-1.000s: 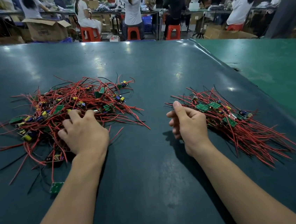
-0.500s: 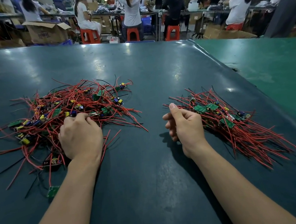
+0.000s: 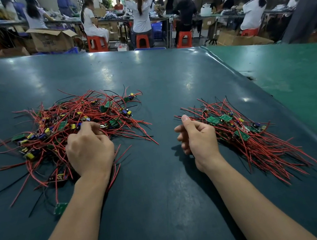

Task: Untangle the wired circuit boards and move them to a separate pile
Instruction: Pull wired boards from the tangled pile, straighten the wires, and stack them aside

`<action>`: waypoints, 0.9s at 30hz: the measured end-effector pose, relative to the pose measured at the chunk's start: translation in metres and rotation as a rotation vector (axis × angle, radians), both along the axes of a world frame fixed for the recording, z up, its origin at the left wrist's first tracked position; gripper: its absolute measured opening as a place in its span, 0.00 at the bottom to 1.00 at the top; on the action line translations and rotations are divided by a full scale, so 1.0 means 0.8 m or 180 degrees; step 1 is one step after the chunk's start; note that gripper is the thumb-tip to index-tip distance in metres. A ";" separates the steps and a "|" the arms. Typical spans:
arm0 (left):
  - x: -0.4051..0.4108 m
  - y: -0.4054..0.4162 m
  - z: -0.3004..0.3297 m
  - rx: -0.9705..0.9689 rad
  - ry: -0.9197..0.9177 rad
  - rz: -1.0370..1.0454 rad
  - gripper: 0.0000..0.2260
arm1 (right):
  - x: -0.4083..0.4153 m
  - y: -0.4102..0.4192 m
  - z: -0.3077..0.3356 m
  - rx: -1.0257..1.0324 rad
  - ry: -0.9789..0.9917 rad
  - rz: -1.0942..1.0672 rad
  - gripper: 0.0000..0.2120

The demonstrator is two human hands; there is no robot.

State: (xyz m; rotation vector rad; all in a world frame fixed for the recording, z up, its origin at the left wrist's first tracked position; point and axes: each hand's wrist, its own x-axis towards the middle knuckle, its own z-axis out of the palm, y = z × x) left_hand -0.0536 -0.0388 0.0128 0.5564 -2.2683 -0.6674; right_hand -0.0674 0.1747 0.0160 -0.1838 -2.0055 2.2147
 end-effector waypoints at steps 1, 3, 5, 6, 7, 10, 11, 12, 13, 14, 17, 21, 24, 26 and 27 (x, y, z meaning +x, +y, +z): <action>0.000 0.001 0.000 0.0010 -0.0024 -0.0063 0.09 | 0.000 0.000 0.000 0.0008 0.0002 0.0004 0.19; -0.001 0.005 -0.003 0.0012 -0.0449 -0.0336 0.11 | 0.000 0.001 -0.001 0.0020 0.0007 0.0013 0.19; -0.001 0.010 -0.006 -0.0110 -0.0687 -0.0587 0.13 | 0.000 0.001 -0.001 0.0024 0.0004 0.0017 0.19; -0.001 0.012 -0.007 -0.0186 -0.0662 -0.0667 0.14 | 0.001 0.001 0.000 0.0021 0.0000 0.0019 0.19; -0.001 0.013 -0.007 -0.0245 -0.0602 -0.0716 0.14 | 0.001 0.001 0.000 0.0017 -0.0003 0.0020 0.19; -0.001 0.014 -0.007 -0.0197 -0.0492 -0.0842 0.11 | 0.001 0.001 0.001 -0.0001 -0.0008 0.0015 0.19; -0.002 0.014 -0.007 -0.0199 -0.0516 -0.0902 0.10 | 0.001 0.001 0.001 -0.0004 -0.0008 0.0016 0.19; -0.002 0.016 -0.008 -0.0260 -0.0567 -0.0964 0.10 | 0.001 0.001 0.000 0.0000 -0.0005 0.0020 0.19; -0.001 0.018 -0.008 -0.0359 -0.0626 -0.1016 0.10 | 0.000 0.001 0.000 0.0008 0.0000 0.0025 0.19; -0.002 0.021 -0.009 -0.0456 -0.0663 -0.1046 0.10 | 0.001 0.001 0.000 0.0018 0.0004 0.0028 0.19; -0.004 0.026 -0.008 -0.0584 -0.0410 -0.1025 0.09 | 0.000 0.000 -0.001 0.0047 0.0004 0.0029 0.19; -0.001 0.030 0.001 -0.0462 0.1169 -0.1222 0.09 | -0.002 0.000 -0.002 0.0114 0.0077 0.0137 0.18; 0.003 0.045 0.003 -0.0861 0.1812 -0.1828 0.09 | 0.002 -0.003 0.001 -0.0053 0.0195 0.0783 0.15; 0.004 0.056 0.002 -0.1222 0.1714 -0.2318 0.10 | 0.005 -0.004 0.003 -0.0416 0.0186 0.1238 0.19; 0.004 0.061 0.001 -0.1397 0.1587 -0.2521 0.10 | 0.006 -0.004 0.003 -0.0479 0.0243 0.1330 0.18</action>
